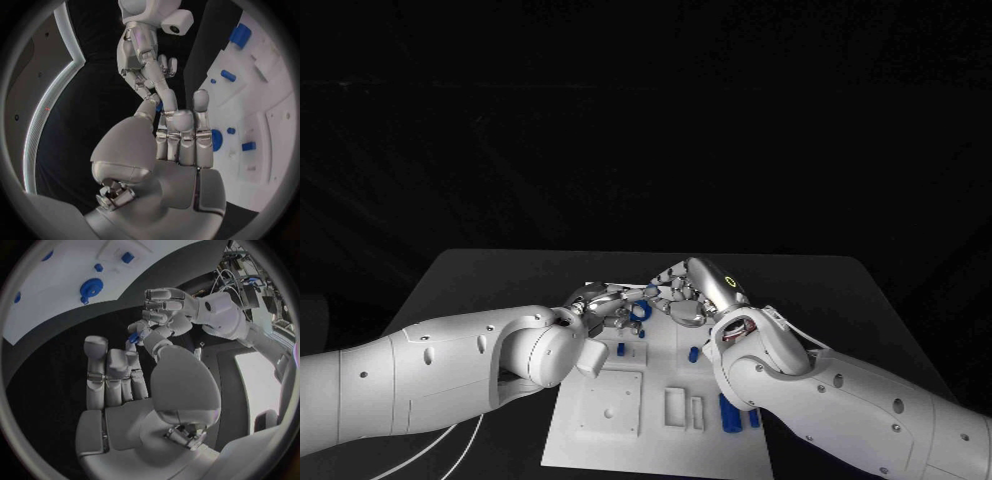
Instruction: Assemble the parts on the task board
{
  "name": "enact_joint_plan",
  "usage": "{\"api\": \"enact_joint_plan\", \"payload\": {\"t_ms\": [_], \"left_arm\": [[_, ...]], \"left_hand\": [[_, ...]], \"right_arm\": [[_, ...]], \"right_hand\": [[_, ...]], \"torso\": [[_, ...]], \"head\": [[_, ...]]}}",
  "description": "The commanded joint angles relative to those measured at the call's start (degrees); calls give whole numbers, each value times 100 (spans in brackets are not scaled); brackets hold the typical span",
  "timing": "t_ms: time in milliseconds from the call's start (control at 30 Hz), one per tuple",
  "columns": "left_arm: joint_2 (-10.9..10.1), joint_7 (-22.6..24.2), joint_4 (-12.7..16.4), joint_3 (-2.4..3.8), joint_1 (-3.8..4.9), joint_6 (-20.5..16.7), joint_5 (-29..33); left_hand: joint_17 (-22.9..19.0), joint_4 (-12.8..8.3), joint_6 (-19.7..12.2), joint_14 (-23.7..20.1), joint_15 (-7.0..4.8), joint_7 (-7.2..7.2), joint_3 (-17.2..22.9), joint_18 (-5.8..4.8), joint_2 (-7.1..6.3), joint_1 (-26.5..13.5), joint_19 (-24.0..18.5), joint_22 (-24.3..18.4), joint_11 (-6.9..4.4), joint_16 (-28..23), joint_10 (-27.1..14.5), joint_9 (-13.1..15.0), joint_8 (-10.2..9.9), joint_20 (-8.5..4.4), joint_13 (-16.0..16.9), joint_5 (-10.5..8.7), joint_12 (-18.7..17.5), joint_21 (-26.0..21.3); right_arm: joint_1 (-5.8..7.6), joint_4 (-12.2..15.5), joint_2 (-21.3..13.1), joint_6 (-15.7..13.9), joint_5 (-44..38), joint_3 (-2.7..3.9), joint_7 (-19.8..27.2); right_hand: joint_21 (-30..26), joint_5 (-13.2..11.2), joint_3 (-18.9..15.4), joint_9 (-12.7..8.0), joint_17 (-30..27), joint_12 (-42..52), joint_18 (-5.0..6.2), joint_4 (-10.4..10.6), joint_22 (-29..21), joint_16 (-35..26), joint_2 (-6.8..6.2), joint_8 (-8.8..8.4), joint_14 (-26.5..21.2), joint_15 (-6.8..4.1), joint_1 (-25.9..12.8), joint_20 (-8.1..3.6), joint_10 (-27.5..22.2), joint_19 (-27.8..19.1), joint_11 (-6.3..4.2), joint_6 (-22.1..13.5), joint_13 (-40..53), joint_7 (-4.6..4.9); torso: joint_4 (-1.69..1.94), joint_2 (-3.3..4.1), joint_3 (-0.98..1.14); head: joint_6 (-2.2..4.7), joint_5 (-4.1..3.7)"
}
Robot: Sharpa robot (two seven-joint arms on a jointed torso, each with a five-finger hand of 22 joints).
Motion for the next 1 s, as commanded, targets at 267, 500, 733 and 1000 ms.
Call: {"api": "enact_joint_plan", "payload": {"t_ms": [267, 500, 733, 1000], "left_arm": [[17, 17, 22, 12, 8, 162, 12], [13, -5, 23, 12, 7, 206, 12], [1, -24, 28, 12, 6, 221, 11], [-27, -176, -5, 12, 4, 299, -160]], "left_hand": [[9, -362, 16, 17, -16, -9, 397, -35, 15, -77, -43, 103, -1, -37, -42, 3, 16, -9, -12, 27, -36, 18], [3, -326, -105, 8, -3, 14, 341, -30, -9, -125, -49, 100, 14, -49, -86, -13, 16, 3, -10, 32, -36, 13], [-2, -247, -294, 5, 20, 59, 186, -22, -93, -222, -47, 95, 43, -53, -147, -37, 7, 23, -12, -29, -41, 5], [-19, 136, -762, -22, 95, 218, -344, 18, -480, -675, -42, 76, 141, -72, -338, -67, 14, 92, 8, -562, 4, -44]], "right_arm": [[-17, 12, 8, 113, -37, -10, 170], [-17, 5, 0, 188, 28, -10, 213], [-19, 4, -17, 228, 73, -10, 249], [-21, 10, -43, 253, 200, -10, 311]], "right_hand": [[137, 14, 623, 36, 17, 19, 68, -146, 416, 3, 128, 46, -4, -49, -208, -38, 15, -44, -37, 143, 25, -9], [188, 95, 909, 37, 17, 0, 75, -119, 414, 0, 155, 47, -10, -52, -310, -40, 15, -71, -42, 133, 21, -8], [226, 79, 1010, 39, 26, 11, 73, -102, 413, 12, 174, 51, -13, -53, -352, -39, 23, -87, -45, 143, 43, -13], [237, 74, 1008, 41, 23, 7, 69, -110, 414, 9, 182, 51, -11, -56, -357, -42, 27, -87, -50, 179, 42, -21]], "torso": [[-1, 1, 0], [-1, -1, 0], [-1, 5, -1], [2, 3, 4]], "head": [[-9, -19], [-14, -24], [-20, -31], [-29, -32]]}}
